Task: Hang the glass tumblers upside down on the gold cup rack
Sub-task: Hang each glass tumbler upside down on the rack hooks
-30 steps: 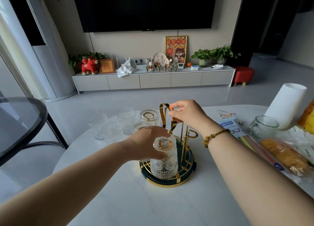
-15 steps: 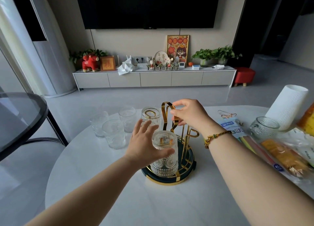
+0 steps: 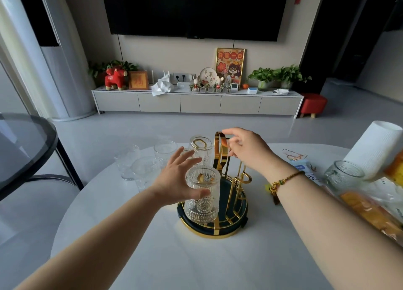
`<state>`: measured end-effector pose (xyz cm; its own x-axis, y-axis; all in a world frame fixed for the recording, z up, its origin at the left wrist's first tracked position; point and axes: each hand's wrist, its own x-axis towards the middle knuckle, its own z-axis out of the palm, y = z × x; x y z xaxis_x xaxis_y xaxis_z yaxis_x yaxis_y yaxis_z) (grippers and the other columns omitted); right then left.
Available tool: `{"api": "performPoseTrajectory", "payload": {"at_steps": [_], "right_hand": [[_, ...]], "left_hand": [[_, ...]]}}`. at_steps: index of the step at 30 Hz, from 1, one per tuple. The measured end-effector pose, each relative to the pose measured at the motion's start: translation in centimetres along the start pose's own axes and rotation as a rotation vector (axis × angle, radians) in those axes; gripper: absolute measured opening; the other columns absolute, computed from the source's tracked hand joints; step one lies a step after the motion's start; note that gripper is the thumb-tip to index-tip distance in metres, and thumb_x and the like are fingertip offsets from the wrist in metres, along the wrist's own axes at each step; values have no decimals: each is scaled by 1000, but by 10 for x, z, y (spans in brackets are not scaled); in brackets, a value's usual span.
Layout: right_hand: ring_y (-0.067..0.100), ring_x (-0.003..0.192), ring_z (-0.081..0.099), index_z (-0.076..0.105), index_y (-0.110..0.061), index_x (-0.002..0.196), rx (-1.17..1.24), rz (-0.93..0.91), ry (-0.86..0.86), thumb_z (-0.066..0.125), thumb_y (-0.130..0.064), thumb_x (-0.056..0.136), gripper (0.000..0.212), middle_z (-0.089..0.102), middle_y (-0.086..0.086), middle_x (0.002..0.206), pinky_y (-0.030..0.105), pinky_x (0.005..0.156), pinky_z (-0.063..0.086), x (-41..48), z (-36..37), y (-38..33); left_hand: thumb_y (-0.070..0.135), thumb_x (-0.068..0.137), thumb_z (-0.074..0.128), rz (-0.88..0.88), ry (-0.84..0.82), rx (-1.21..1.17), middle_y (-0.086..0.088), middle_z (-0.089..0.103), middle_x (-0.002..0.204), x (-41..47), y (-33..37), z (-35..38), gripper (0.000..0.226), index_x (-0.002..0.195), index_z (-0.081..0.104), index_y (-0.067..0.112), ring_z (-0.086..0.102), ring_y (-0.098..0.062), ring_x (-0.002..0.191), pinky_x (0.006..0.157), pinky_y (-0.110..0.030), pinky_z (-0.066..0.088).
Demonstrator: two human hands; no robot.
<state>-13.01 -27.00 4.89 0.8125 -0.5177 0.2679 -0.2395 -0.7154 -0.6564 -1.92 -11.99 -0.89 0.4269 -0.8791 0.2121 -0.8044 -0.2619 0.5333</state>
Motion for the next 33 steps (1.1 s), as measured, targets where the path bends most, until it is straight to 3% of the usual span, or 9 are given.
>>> {"api": "performPoseTrajectory", "payload": {"at_steps": [4, 7, 9, 12, 15, 19, 24, 28, 33], "right_hand": [[18, 109, 47, 45, -19, 126, -220, -111, -32, 36, 3, 87, 46, 45, 6, 130, 21, 81, 34, 5, 6, 4], [19, 121, 40, 49, -17, 124, -199, -99, 22, 34, 6, 87, 46, 42, 5, 136, 19, 91, 28, 5, 13, 4], [19, 127, 37, 50, -15, 123, -132, -73, 47, 33, 2, 88, 42, 43, 5, 139, 18, 94, 24, 6, 13, 1], [19, 128, 38, 47, -15, 126, -143, -62, -55, 39, -12, 91, 36, 43, 2, 141, 25, 101, 27, 10, 10, -5], [19, 126, 41, 49, -14, 124, -169, -41, -153, 43, -17, 90, 34, 44, 2, 140, 32, 105, 29, 15, 3, -10], [18, 127, 40, 53, -14, 120, -255, -49, -208, 40, -15, 91, 31, 45, 2, 139, 27, 104, 26, 21, -4, -11], [16, 127, 39, 52, -15, 120, -237, -64, -173, 37, -12, 92, 32, 45, 2, 139, 21, 99, 23, 22, 1, -7], [13, 130, 33, 46, -15, 126, -245, -113, -172, 35, -10, 93, 36, 41, 1, 142, 19, 101, 19, 17, 2, -3], [10, 132, 28, 43, -16, 128, -201, -115, -212, 30, -4, 92, 40, 36, -1, 144, 18, 103, 14, 19, 1, 2]], "left_hand": [[94, 30, 35, 52, 22, -9, 1, 18, 152, -1, -6, 1, 122, 132, 33, 29, -3, -15, 140, 115, -52, 9], [90, 38, 42, 20, 174, -250, 1, 31, 142, -12, -14, -1, 106, 126, 36, 33, 12, -12, 135, 111, -39, 16], [75, 56, 54, -80, 333, -345, 6, 41, 126, -22, -24, -3, 82, 121, 48, 26, 31, -14, 129, 102, -29, 26], [24, 77, 66, -266, 543, -315, 3, 56, 112, -38, -47, -1, 33, 107, 61, 13, 51, -19, 113, 89, -22, 32], [12, 81, 62, -411, 544, -288, -8, 59, 120, -54, -72, 0, 25, 106, 61, 11, 51, -24, 113, 89, -25, 33], [5, 83, 56, -522, 511, -266, -17, 56, 126, -60, -94, 5, 31, 114, 55, 7, 50, -33, 115, 95, -36, 38], [13, 74, 70, -660, 447, -373, -20, 44, 135, -45, -111, 20, 67, 130, 34, 2, 43, -31, 123, 100, -39, 35], [10, 64, 77, -642, 487, -528, -11, 49, 123, -32, -115, 34, 76, 127, 35, 6, 47, -23, 110, 83, -29, 36], [9, 59, 81, -672, 544, -607, -15, 40, 138, -15, -131, 46, 98, 136, 20, 9, 39, -28, 126, 102, -37, 34]]}}
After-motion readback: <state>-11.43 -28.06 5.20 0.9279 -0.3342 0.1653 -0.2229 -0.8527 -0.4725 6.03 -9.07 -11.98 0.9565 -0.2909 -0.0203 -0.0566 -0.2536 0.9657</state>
